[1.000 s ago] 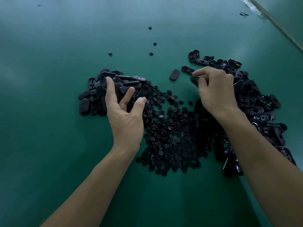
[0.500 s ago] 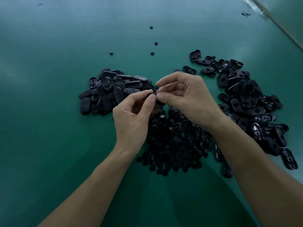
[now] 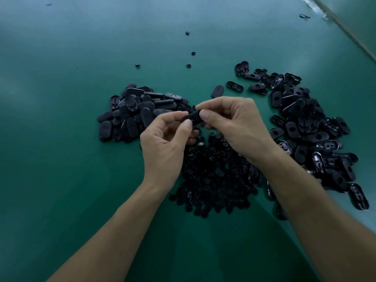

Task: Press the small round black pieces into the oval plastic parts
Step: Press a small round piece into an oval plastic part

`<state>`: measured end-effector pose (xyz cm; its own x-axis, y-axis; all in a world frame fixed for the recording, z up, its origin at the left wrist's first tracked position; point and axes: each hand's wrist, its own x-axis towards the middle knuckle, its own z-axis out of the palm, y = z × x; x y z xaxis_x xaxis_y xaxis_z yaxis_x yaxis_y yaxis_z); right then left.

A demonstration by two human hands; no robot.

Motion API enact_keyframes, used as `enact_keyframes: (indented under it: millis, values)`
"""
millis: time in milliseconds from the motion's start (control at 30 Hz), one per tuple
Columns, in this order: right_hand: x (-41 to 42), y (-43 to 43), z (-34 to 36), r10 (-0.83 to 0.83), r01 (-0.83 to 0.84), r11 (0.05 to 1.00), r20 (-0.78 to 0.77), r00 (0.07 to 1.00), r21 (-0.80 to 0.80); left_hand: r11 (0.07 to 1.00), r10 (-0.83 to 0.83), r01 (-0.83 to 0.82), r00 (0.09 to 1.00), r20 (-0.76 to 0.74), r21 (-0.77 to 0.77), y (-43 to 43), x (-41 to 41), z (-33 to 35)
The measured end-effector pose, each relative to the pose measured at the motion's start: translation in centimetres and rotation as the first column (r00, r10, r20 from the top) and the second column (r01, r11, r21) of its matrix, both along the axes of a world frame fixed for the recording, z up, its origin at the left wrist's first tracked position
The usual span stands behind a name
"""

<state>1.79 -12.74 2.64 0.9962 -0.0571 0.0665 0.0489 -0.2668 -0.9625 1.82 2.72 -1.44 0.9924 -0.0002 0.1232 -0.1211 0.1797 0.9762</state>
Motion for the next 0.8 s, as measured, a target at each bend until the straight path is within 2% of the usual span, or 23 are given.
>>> enact_keyframes:
  millis: [267,333,400,467,600,800]
  values:
    - [0.7,-0.2,0.8,0.02,-0.021,1.0,0.041,0.999,0.009,0.995,0.01,-0.015,0.999,0.05,0.101,0.0,0.1,-0.4]
    - [1.0,-0.9,0.6,-0.085,0.091,0.986,0.05,0.995,-0.138,0.993,-0.006,-0.002,0.998,0.067,0.121,0.0,0.1,-0.4]
    - [1.2,-1.6,0.3,-0.172,0.179,0.914,0.052,0.984,-0.363,0.997,-0.021,0.016,0.997,0.068,0.072,0.0,0.1,-0.2]
    - [1.1,-2.1,0.0,-0.2,0.175,0.838,0.008,0.98,-0.517,0.999,-0.028,0.025,0.996,0.083,0.039,0.0,0.0,-0.1]
    - [0.7,-2.0,-0.7,-0.206,0.092,0.769,-0.109,0.972,-0.633,1.0,-0.017,0.016,0.997,0.077,0.014,0.1,0.1,0.1]
    - [0.8,-1.2,-0.8,-0.196,0.072,0.757,-0.119,0.973,-0.65,0.999,0.021,-0.021,1.0,0.022,-0.03,0.0,0.1,0.0]
